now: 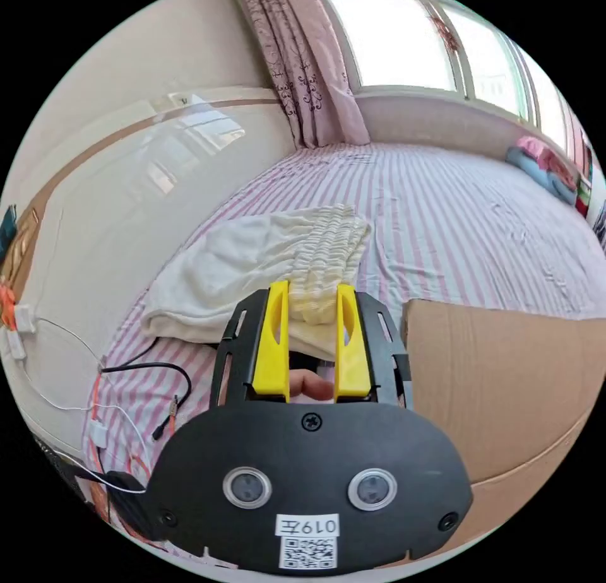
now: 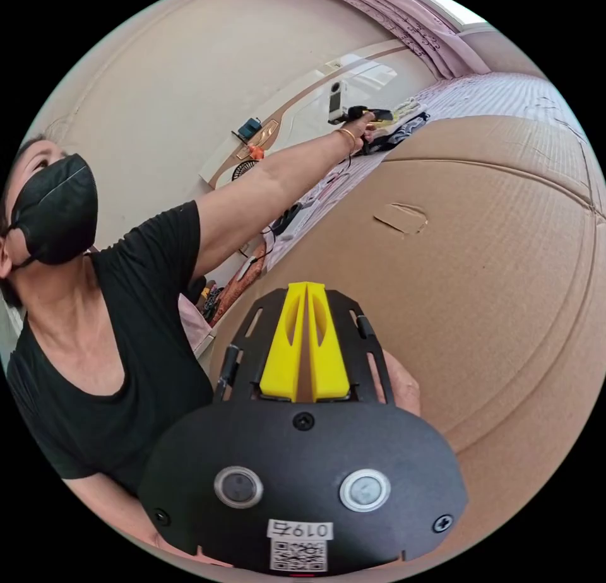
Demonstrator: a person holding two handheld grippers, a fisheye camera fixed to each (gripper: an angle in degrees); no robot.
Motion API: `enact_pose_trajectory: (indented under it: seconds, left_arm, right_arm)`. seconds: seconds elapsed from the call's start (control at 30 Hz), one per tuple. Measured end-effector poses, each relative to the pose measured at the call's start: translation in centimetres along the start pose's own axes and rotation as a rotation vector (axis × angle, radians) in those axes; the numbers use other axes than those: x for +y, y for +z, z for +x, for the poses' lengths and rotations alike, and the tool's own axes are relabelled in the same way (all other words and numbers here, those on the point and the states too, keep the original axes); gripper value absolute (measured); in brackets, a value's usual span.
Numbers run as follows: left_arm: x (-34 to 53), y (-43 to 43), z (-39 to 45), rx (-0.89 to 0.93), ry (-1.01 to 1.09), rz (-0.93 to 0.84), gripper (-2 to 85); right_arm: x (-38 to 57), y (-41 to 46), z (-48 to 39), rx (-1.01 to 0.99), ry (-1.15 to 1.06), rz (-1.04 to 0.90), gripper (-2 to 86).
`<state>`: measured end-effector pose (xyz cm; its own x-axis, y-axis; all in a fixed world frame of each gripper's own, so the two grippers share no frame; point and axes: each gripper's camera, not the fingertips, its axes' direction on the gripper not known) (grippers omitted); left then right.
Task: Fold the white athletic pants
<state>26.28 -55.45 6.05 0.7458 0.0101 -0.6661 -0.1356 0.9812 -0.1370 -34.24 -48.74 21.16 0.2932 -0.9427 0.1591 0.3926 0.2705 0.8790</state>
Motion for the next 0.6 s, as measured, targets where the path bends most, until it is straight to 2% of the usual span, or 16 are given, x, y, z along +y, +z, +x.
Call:
enact_pose_trajectory:
  seconds: [0.13,0.3,0.47,0.6]
  left_arm:
    - [-0.9,-3.5,-8.3,0.312,-0.185,-0.017,2.7]
    - [-1.1,-12.5,-10.4,0.488,-0.102,0.132,0.9]
    - [0.2,-28.3,-9.3,0.890,0.002,0.292,0.4]
    - [2.4,-41.0,-10.2,1.206,-0.027,0.430,0.4]
  right_arm:
    - [0.1,0.7,-0.1,-0.005,-0.002,-0.018,-0.7]
    - [0.4,1.2,-0.3,0.001,0.014,-0.026,-0.7]
    - [0.9,1.0,-1.0,0.009,0.042,-0.009,-0.7]
    - [1.5,0.1,-1.8,0.017,0.067,0.037,-0.7]
